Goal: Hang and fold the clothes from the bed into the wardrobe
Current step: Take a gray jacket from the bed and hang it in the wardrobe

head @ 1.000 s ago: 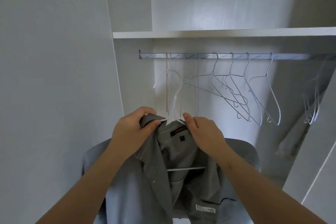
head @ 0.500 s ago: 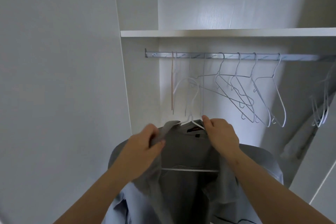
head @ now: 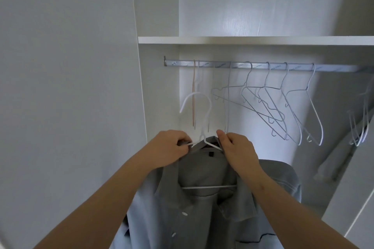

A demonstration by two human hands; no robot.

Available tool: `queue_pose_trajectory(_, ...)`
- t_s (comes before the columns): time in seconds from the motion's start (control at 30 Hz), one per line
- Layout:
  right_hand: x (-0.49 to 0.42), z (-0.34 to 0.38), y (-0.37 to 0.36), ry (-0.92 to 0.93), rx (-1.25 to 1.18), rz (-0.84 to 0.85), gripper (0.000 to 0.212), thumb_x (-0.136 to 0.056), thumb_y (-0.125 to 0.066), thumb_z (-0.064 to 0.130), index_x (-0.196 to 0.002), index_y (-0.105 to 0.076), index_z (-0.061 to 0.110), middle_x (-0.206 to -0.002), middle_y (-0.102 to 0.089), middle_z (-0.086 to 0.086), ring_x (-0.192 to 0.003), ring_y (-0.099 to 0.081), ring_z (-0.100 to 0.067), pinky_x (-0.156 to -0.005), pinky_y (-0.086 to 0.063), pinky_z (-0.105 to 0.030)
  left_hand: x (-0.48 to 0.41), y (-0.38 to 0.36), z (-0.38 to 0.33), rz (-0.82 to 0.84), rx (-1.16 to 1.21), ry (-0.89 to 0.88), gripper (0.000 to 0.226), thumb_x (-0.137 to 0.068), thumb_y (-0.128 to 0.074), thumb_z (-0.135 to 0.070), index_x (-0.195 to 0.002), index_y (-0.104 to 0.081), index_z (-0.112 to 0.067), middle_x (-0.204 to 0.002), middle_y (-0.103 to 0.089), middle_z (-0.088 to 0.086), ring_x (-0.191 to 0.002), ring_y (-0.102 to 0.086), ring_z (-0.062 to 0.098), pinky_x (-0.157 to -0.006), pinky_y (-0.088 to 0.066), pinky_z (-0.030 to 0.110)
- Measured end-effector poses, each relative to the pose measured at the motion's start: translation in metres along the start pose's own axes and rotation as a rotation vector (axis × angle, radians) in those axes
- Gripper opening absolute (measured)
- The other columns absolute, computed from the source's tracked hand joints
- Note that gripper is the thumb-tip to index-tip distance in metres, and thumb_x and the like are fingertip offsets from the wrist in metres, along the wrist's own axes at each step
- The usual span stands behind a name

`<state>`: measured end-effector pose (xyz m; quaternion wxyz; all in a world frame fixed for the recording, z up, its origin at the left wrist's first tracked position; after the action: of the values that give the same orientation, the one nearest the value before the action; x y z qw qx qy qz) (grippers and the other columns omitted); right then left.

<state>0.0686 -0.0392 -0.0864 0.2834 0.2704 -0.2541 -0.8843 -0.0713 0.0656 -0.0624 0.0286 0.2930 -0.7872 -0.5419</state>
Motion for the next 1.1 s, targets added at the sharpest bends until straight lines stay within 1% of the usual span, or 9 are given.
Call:
queue_pose_trajectory(0.1,0.003,0.003,-0.006,0.03,-0.095,0.126,0.04,-0.08,-0.055,0.059,-0.075,-0.055,0.019,-0.068,-0.056,0.003,-0.068,-0.053,-0.013,-0.064,-0.042,-0.03,-0.002,0.003,0.009,-0.018,0.055,0.02,0.018,-0.082,-0.056,-0.016,-0.073,-0.058,-0.031,-0.078,-0.058,-0.016,-0.07,-0.051,-0.003,-0.057,-0.035,0.003)
queue_pose_trajectory(0.23,0.005,0.001,-0.012,0.065,-0.15,0.247,0.015,-0.084,-0.062,0.04,-0.086,-0.067,0.026,-0.081,-0.066,0.007,-0.082,-0.06,-0.012,-0.076,-0.047,-0.028,-0.001,0.001,0.024,-0.056,0.279,0.121,0.018,-0.084,-0.063,-0.023,-0.068,-0.06,-0.03,-0.078,-0.061,-0.014,-0.074,-0.055,-0.001,-0.06,-0.037,0.011)
queue_pose_trajectory(0.4,0.001,0.0,-0.013,0.051,-0.177,0.204,0.022,-0.093,-0.051,0.032,-0.079,-0.065,0.024,-0.08,-0.065,0.001,-0.078,-0.057,-0.011,-0.069,-0.041,-0.022,0.007,0.012,0.035,-0.439,0.486,0.281,0.022,-0.091,-0.055,-0.022,-0.068,-0.052,-0.022,-0.074,-0.055,-0.007,-0.069,-0.05,0.006,-0.055,-0.034,0.011)
queue_pose_trajectory(0.57,-0.005,-0.011,-0.005,-0.019,-0.197,0.102,0.025,-0.096,-0.047,0.031,-0.074,-0.06,0.028,-0.077,-0.062,0.007,-0.074,-0.055,-0.008,-0.063,-0.041,-0.022,0.005,-0.012,0.024,-0.079,0.675,0.202,0.039,-0.094,-0.041,-0.044,-0.067,-0.061,-0.025,-0.09,-0.068,-0.011,-0.089,-0.062,0.008,-0.08,-0.044,0.024)
queue_pose_trajectory(0.63,-0.005,-0.013,-0.006,-0.036,-0.221,0.095,0.024,-0.095,-0.048,0.031,-0.077,-0.063,0.025,-0.081,-0.064,0.002,-0.076,-0.056,-0.012,-0.068,-0.043,-0.026,0.003,-0.014,0.026,0.001,0.507,0.16,0.022,-0.095,-0.043,-0.04,-0.082,-0.058,-0.032,-0.098,-0.064,-0.014,-0.096,-0.059,0.008,-0.083,-0.043,0.022)
queue_pose_trajectory(0.73,-0.006,-0.01,-0.008,-0.031,-0.233,0.083,0.024,-0.095,-0.048,0.03,-0.082,-0.065,0.019,-0.085,-0.066,-0.003,-0.081,-0.057,-0.016,-0.075,-0.045,-0.032,0.001,-0.023,0.021,0.094,0.198,0.077,0.003,-0.094,-0.044,-0.04,-0.096,-0.047,-0.04,-0.087,-0.056,-0.019,-0.084,-0.056,0.003,-0.067,-0.039,0.01)
queue_pose_trajectory(0.9,-0.008,0.0,-0.004,0.054,-0.205,0.09,0.037,-0.095,-0.045,0.04,-0.084,-0.066,0.011,-0.082,-0.066,-0.005,-0.078,-0.057,-0.018,-0.07,-0.043,-0.025,-0.001,-0.004,0.017,-0.208,0.109,0.08,0.009,-0.091,-0.049,-0.044,-0.084,-0.05,-0.038,-0.073,-0.056,-0.016,-0.073,-0.053,0.007,-0.066,-0.039,0.022)
queue_pose_trajectory(1.0,-0.007,-0.005,0.004,0.092,-0.09,0.079,0.042,-0.097,-0.032,0.043,-0.071,-0.059,0.024,-0.07,-0.058,0.006,-0.068,-0.051,-0.009,-0.066,-0.037,-0.024,0.0,0.009,0.018,-0.358,0.061,0.1,0.012,-0.09,-0.049,-0.046,-0.081,-0.049,-0.036,-0.067,-0.052,-0.016,-0.07,-0.05,0.008,-0.064,-0.034,0.024)
queue_pose_trajectory(1.1,-0.007,-0.008,0.009,0.137,0.152,0.072,0.046,-0.099,-0.026,0.042,-0.09,-0.064,0.018,-0.084,-0.064,-0.001,-0.076,-0.052,-0.013,-0.078,-0.04,-0.024,0.001,0.02,0.016,-0.498,0.023,0.091,0.018,-0.089,-0.053,-0.042,-0.078,-0.049,-0.028,-0.065,-0.051,-0.011,-0.067,-0.05,0.014,-0.064,-0.032,0.026)
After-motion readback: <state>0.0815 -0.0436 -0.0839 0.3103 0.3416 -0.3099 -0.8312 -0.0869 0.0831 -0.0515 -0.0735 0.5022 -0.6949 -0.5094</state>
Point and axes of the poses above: each hand's wrist, its own x-axis away from the middle knuckle, its own y-axis out of the back of the hand, z = x × y, the point moved 8 cm from there along -x, towards the middle knuckle
